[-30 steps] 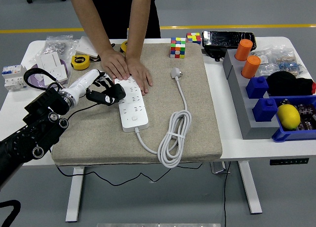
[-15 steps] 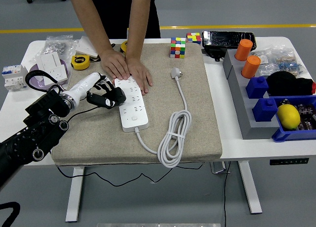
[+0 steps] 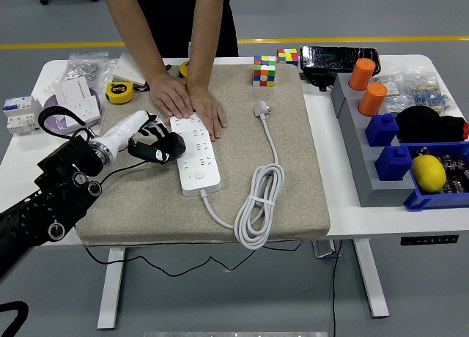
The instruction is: Pick up the plug,place it near the board,insert it into the board,press the button
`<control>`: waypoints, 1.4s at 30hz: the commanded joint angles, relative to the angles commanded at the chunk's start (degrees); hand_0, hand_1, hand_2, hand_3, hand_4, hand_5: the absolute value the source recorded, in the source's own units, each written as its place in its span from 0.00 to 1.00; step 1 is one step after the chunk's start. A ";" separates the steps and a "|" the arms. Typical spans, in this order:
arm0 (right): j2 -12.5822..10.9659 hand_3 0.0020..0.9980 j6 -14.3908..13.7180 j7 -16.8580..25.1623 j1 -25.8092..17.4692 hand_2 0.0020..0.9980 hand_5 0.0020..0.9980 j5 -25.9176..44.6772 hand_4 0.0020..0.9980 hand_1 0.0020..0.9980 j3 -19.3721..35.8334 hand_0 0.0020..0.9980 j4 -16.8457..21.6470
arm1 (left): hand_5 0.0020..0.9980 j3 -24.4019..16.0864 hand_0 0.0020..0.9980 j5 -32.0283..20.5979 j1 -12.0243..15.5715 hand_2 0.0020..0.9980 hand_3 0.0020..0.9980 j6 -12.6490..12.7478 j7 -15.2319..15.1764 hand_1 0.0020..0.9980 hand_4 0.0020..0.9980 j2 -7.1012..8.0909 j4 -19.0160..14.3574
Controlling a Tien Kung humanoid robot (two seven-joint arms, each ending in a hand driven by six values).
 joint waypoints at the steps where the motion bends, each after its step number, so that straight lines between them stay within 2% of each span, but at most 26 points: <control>1: -0.01 0.76 0.00 -0.01 0.00 0.74 0.82 -0.03 1.00 0.75 0.01 0.82 0.00 | 0.00 0.09 0.68 -0.02 -0.03 0.52 0.35 0.06 -0.01 0.70 0.42 -0.02 0.00; 16: -0.07 0.76 0.03 -0.01 0.15 0.74 0.82 -0.12 1.00 0.75 0.43 0.82 0.00 | 0.00 0.31 0.68 0.31 -0.61 0.52 0.38 0.39 0.08 0.70 0.43 -0.34 0.20; 17: -0.06 0.76 0.04 0.01 0.17 0.74 0.82 -0.09 1.00 0.75 0.42 0.82 0.00 | 0.00 0.20 0.68 0.31 -0.60 0.53 0.41 0.37 0.10 0.70 0.44 -0.33 0.22; 22: -0.04 0.76 0.04 0.07 0.20 0.74 0.82 -0.08 1.00 0.75 0.48 0.82 0.00 | 0.00 0.05 0.68 0.19 -0.59 0.53 0.41 0.36 0.14 0.70 0.44 -0.25 0.25; 23: -0.05 0.76 0.05 0.07 0.19 0.74 0.81 -0.12 1.00 0.75 0.53 0.82 0.00 | 0.00 0.00 0.68 0.16 -0.58 0.53 0.44 0.34 0.14 0.70 0.45 -0.23 0.24; 40: -0.07 0.76 0.21 0.17 0.18 0.74 0.81 -0.51 1.00 0.75 1.03 0.82 0.00 | 0.00 -0.04 0.69 0.08 -0.66 0.54 0.46 -0.29 0.15 0.70 0.47 -0.20 0.17; 41: -0.08 0.76 0.20 0.18 0.18 0.74 0.81 -0.52 1.00 0.75 1.07 0.82 0.00 | 0.00 -0.07 0.70 0.00 -0.66 0.59 0.55 -0.49 0.11 0.71 0.54 -0.16 0.17; 42: -0.09 0.76 0.20 0.18 0.18 0.74 0.81 -0.54 1.00 0.75 1.09 0.82 0.00 | 0.00 -0.08 0.70 -0.05 -0.66 0.59 0.55 -0.64 0.08 0.71 0.54 -0.14 0.18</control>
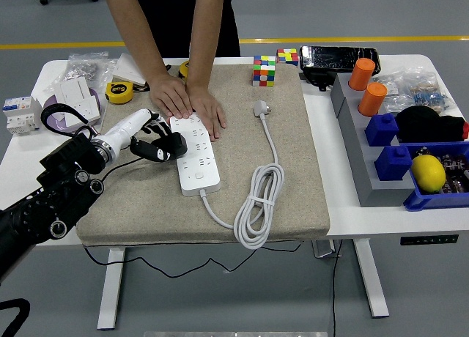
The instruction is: Pick up the plug,place it near the board,insert it into the board,press the button
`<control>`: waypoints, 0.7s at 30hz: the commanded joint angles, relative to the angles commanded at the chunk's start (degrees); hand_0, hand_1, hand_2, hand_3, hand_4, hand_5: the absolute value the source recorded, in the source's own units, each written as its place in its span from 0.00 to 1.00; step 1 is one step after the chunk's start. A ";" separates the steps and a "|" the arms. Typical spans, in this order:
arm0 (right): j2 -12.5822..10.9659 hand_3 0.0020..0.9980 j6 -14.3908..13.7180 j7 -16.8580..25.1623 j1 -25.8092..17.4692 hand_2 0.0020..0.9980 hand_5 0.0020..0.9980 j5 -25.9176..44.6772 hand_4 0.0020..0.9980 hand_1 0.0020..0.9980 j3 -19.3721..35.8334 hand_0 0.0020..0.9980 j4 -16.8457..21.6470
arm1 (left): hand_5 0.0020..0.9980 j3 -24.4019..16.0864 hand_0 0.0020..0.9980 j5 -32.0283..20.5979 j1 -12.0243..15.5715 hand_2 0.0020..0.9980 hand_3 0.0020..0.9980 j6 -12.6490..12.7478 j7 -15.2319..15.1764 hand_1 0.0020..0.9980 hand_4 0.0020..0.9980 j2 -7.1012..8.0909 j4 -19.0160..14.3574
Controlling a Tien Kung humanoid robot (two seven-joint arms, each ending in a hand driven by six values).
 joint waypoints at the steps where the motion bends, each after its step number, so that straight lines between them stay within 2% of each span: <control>1: 0.00 0.76 0.00 0.00 0.00 0.74 0.81 -0.01 1.00 0.75 0.01 0.82 0.00 | 0.00 0.00 0.70 -0.02 0.00 0.59 0.55 -0.07 -0.01 0.71 0.54 0.01 0.00; 5: -0.02 0.76 0.01 0.01 0.01 0.74 0.81 -0.12 1.00 0.75 0.06 0.82 0.00 | 0.00 -0.08 0.70 -0.16 0.05 0.59 0.55 -0.47 -0.07 0.71 0.54 0.02 0.03; 6: -0.02 0.76 0.01 0.01 0.01 0.74 0.81 -0.15 1.00 0.75 0.07 0.82 0.00 | 0.07 -0.10 0.71 -0.20 0.06 0.65 0.58 -0.54 -0.07 0.74 0.71 0.03 0.05; 11: 0.01 0.76 0.07 0.02 0.01 0.74 0.81 -0.36 1.00 0.75 0.23 0.82 0.00 | 0.07 -0.20 0.71 -0.30 0.06 0.65 0.58 -0.79 -0.06 0.74 0.71 0.09 0.12; 12: 0.01 0.76 0.08 0.02 -0.01 0.74 0.81 -0.34 1.00 0.75 0.21 0.82 0.00 | 0.08 -0.20 0.73 -0.33 0.07 0.70 0.61 -0.80 -0.06 0.77 0.76 0.10 0.12; 17: -0.02 0.76 0.13 0.05 -0.08 0.74 0.81 -0.45 1.00 0.75 0.32 0.82 0.00 | 0.08 -0.19 0.73 -0.46 0.17 0.70 0.61 -0.97 -0.08 0.77 0.76 0.12 0.13; 18: -0.01 0.76 0.15 0.06 -0.11 0.74 0.81 -0.51 1.00 0.75 0.39 0.82 0.00 | 0.10 -0.20 0.74 -0.41 0.21 0.73 0.62 -1.02 -0.06 0.77 0.82 0.13 0.11; 21: 0.02 0.76 0.21 0.10 -0.17 0.74 0.81 -0.61 1.00 0.75 0.47 0.82 0.00 | 0.10 -0.32 0.74 -0.34 0.35 0.73 0.62 -1.23 0.00 0.77 0.82 0.15 0.05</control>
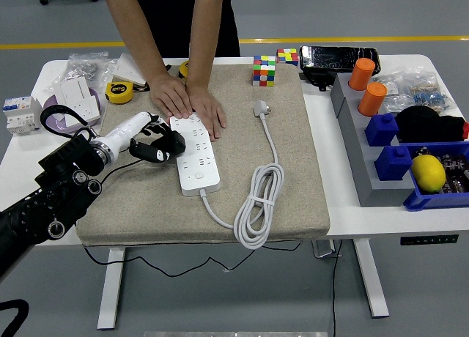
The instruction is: Pick up the plug,place it near the board,insert it into the board,press the button
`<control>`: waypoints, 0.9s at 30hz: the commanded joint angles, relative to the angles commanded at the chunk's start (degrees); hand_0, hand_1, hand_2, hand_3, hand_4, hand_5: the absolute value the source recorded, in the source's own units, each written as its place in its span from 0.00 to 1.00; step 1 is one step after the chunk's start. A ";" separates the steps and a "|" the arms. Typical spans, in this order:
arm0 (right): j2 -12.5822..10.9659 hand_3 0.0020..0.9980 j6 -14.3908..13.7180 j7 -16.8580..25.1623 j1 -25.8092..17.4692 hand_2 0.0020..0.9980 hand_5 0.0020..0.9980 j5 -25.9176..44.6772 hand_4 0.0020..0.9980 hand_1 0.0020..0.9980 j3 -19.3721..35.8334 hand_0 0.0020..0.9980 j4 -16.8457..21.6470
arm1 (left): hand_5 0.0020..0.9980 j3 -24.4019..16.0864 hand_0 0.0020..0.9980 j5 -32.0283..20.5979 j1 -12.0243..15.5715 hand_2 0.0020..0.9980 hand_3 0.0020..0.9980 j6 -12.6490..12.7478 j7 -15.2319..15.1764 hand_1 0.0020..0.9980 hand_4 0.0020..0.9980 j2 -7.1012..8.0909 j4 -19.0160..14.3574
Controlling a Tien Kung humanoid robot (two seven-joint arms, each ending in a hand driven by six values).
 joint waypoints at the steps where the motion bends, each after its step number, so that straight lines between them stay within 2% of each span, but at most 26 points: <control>1: 0.01 0.76 0.01 0.03 -0.03 0.74 0.81 -0.03 1.00 0.75 0.04 0.82 0.00 | 0.10 -0.14 0.74 0.10 0.10 0.73 0.62 -0.22 0.05 0.77 0.82 0.03 -0.14; 2: 0.02 0.76 0.02 0.04 -0.04 0.74 0.81 -0.05 1.00 0.75 0.06 0.82 0.00 | 0.10 -0.20 0.74 0.14 0.15 0.73 0.62 -0.33 0.08 0.77 0.82 0.05 -0.21; 3: 0.02 0.76 0.02 0.05 -0.06 0.74 0.81 -0.06 1.00 0.75 0.07 0.82 0.00 | 0.12 -0.25 0.75 0.18 0.19 0.75 0.65 -0.44 0.10 0.79 0.92 0.08 -0.30; 8: 0.00 0.76 0.03 0.05 -0.12 0.74 0.81 -0.10 1.00 0.75 0.13 0.82 0.00 | 0.12 -0.68 0.75 0.41 0.31 0.75 0.65 -1.32 0.33 0.79 0.92 0.26 -0.70; 9: 0.00 0.76 0.02 0.05 -0.11 0.74 0.80 -0.09 1.00 0.75 0.14 0.82 0.00 | 0.15 -0.79 0.78 0.47 0.32 0.77 0.71 -1.60 0.42 0.82 1.00 0.31 -0.81; 14: 0.05 0.76 0.00 0.02 -0.05 0.74 0.80 -0.01 1.00 0.75 0.19 0.82 0.00 | 0.15 -1.42 0.78 0.76 0.37 0.77 0.71 -2.85 0.89 0.82 1.00 0.58 -1.71; 15: 0.05 0.76 -0.01 0.02 -0.05 0.74 0.80 0.02 1.00 0.75 0.19 0.82 0.00 | 0.17 -1.54 0.80 0.77 0.37 0.80 0.77 -2.97 0.93 0.86 1.00 0.60 -1.79; 20: 0.04 0.76 -0.07 0.03 0.01 0.74 0.80 0.17 1.00 0.75 0.21 0.82 0.00 | 0.17 -3.04 0.80 0.71 0.84 0.80 0.77 -4.74 1.50 0.86 1.00 0.75 -2.98; 21: 0.04 0.76 -0.08 0.02 0.01 0.74 0.80 0.18 1.00 0.75 0.21 0.82 0.00 | 0.41 -3.58 0.85 0.77 1.08 0.86 0.82 -5.20 1.68 0.94 1.00 0.75 -3.42; 23: 0.06 0.76 -0.13 0.02 -0.02 0.74 0.80 0.29 1.00 0.75 0.14 0.82 0.00 | 0.41 -5.56 0.85 0.07 2.30 0.86 0.82 -5.86 1.95 0.94 1.00 0.48 -4.99; 26: 0.15 0.76 -0.21 0.00 -0.16 0.74 0.80 0.46 1.00 0.75 0.07 0.82 0.00 | 0.41 -9.93 0.85 -4.58 5.34 0.86 0.82 -4.65 1.60 0.94 1.00 -0.81 -8.55; 27: 0.21 0.76 -0.19 -0.04 -0.23 0.74 0.80 0.45 1.00 0.75 0.03 0.82 0.00 | 1.00 -11.50 1.00 -5.62 6.74 1.00 1.00 -3.24 1.07 1.00 1.00 -1.58 -10.22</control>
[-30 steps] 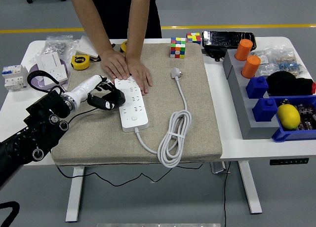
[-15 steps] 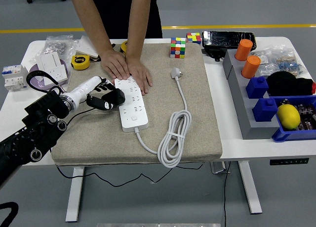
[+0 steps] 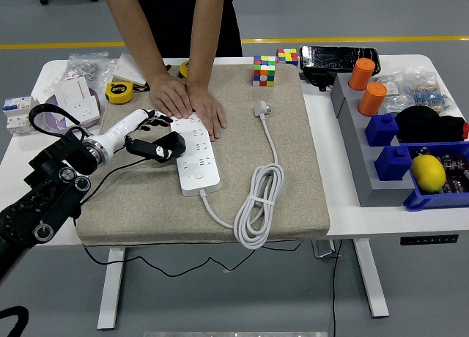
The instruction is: Pick up the plug,place it near the board,insert it into the board,press the button
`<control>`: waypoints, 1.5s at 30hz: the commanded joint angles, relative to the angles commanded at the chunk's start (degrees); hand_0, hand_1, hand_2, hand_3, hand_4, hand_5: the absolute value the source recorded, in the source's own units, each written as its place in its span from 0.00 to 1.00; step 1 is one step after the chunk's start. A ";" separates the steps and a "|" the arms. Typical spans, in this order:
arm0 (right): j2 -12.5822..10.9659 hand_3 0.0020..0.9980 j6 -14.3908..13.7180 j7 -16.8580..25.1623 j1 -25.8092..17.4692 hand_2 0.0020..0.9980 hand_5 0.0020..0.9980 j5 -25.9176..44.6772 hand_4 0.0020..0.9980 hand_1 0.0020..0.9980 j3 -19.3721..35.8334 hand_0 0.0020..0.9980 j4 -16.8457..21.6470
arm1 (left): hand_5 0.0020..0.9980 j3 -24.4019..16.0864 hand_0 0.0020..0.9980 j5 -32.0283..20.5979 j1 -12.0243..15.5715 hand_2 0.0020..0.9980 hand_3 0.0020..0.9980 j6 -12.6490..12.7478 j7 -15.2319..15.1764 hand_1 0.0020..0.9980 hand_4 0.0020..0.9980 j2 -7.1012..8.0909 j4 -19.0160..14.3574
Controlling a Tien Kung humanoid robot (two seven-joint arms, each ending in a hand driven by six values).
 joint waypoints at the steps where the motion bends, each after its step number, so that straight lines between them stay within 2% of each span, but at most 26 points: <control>1: 0.06 0.76 -0.03 0.03 -0.10 0.74 0.80 0.06 1.00 0.75 -0.03 0.82 0.00 | 1.00 -1.80 1.00 -0.89 1.66 1.00 1.00 1.86 -0.74 1.00 1.00 -0.85 -2.07; 6: 0.25 0.76 -0.08 0.07 -0.29 0.74 0.80 0.12 1.00 0.75 -0.10 0.82 0.00 | 1.00 -7.44 1.00 -5.97 8.23 1.00 1.00 8.50 -3.19 1.00 1.00 -4.41 -10.26; 9: 0.33 0.76 -0.12 0.12 -0.26 0.74 0.80 0.15 1.00 0.75 -0.05 0.82 0.00 | 1.00 -8.75 1.00 -7.59 12.11 1.00 1.00 10.49 -3.16 1.00 1.00 -5.66 -14.68; 14: 0.37 0.76 -0.14 0.09 -0.39 0.74 0.80 0.13 1.00 0.75 0.04 0.82 0.00 | 1.00 -9.02 1.00 -5.03 17.76 1.00 1.00 8.84 -0.89 1.00 1.00 -5.70 -20.14; 17: 0.38 0.76 -0.16 0.10 -0.44 0.74 0.80 0.13 1.00 0.75 0.11 0.82 0.00 | 1.00 -8.89 1.00 -1.16 20.23 1.00 1.00 7.66 0.66 1.00 1.00 -4.70 -22.60; 21: 0.36 0.76 -0.16 0.12 -0.50 0.74 0.80 0.16 1.00 0.75 0.00 0.82 0.00 | 1.00 -8.11 1.00 2.52 21.07 1.00 1.00 7.44 1.23 1.00 1.00 -3.47 -23.36; 24: 0.37 0.76 -0.15 0.16 -0.51 0.74 0.80 0.14 1.00 0.75 -0.10 0.82 0.00 | 1.00 -7.41 1.00 5.09 21.25 1.00 1.00 7.50 1.43 1.00 1.00 -3.15 -22.62; 32: 0.34 0.76 -0.13 0.06 -0.63 0.74 0.80 0.00 1.00 0.75 -0.22 0.82 0.00 | 1.00 -5.15 1.00 13.90 21.44 1.00 1.00 8.63 2.08 1.00 1.00 -4.39 -20.26; 38: 0.27 0.76 -0.11 0.00 -0.63 0.74 0.80 -0.18 1.00 0.75 -0.24 0.82 0.00 | 1.00 -3.33 1.00 19.83 20.09 1.00 0.99 8.71 3.30 1.00 1.00 -4.77 -18.93; 45: 0.24 0.76 -0.13 0.03 -0.60 0.74 0.80 -0.07 1.00 0.75 -0.40 0.82 0.00 | 1.00 -0.53 1.00 22.31 18.51 0.99 0.99 8.25 4.19 1.00 1.00 -4.65 -16.39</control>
